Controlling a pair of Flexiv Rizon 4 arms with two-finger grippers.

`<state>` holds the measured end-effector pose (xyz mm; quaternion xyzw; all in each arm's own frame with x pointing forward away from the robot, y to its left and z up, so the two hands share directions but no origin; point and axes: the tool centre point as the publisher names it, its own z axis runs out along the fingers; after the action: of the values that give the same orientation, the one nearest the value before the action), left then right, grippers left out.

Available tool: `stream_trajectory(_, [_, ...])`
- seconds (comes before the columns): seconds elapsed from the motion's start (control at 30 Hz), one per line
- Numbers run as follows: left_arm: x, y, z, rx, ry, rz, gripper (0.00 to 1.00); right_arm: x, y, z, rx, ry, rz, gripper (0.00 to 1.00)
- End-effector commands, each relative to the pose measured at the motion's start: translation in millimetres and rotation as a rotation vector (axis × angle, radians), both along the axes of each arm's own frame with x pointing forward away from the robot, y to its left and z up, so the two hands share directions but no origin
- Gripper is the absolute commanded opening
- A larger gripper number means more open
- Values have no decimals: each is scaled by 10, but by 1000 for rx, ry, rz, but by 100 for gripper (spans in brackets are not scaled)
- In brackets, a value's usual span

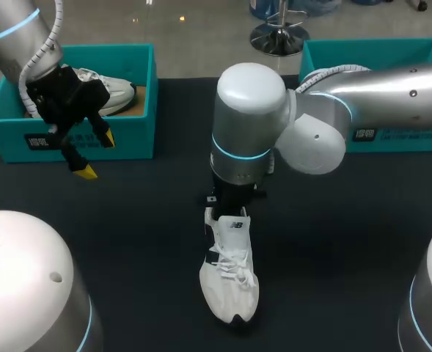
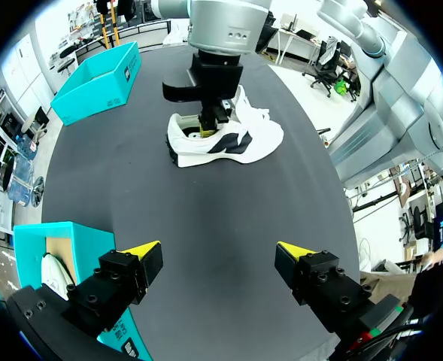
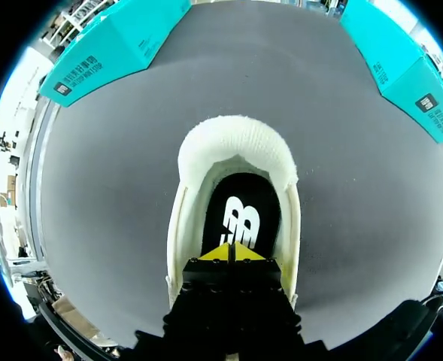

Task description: Take the shoe out of the shoebox, open the shoe tongue, remove and reinsert the insole, then place the shoe into the shoebox

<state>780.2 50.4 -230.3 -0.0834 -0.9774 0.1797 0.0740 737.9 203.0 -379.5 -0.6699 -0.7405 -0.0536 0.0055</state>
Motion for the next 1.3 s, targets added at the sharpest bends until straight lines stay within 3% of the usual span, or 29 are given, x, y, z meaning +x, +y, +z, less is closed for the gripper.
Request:
stream_trajectory(0.03, [-5,4,0,2,0,0,100,9,-137,243,11,26,14,0])
stream_trajectory(0.53, [-5,4,0,2,0,0,100,-174,-121,139,51,170,44,0])
stream_trajectory(0.93, [-5,4,0,2,0,0,100,-235,-124,122,36,229,62,0])
stream_trajectory(1.03, [-5,4,0,2,0,0,100,-241,-102,152,29,229,70,6])
stream_trajectory(1.1, [-5,4,0,2,0,0,100,-234,-87,172,26,229,76,19])
stream_trajectory(1.3, [-5,4,0,2,0,0,100,-223,-70,203,16,232,85,25])
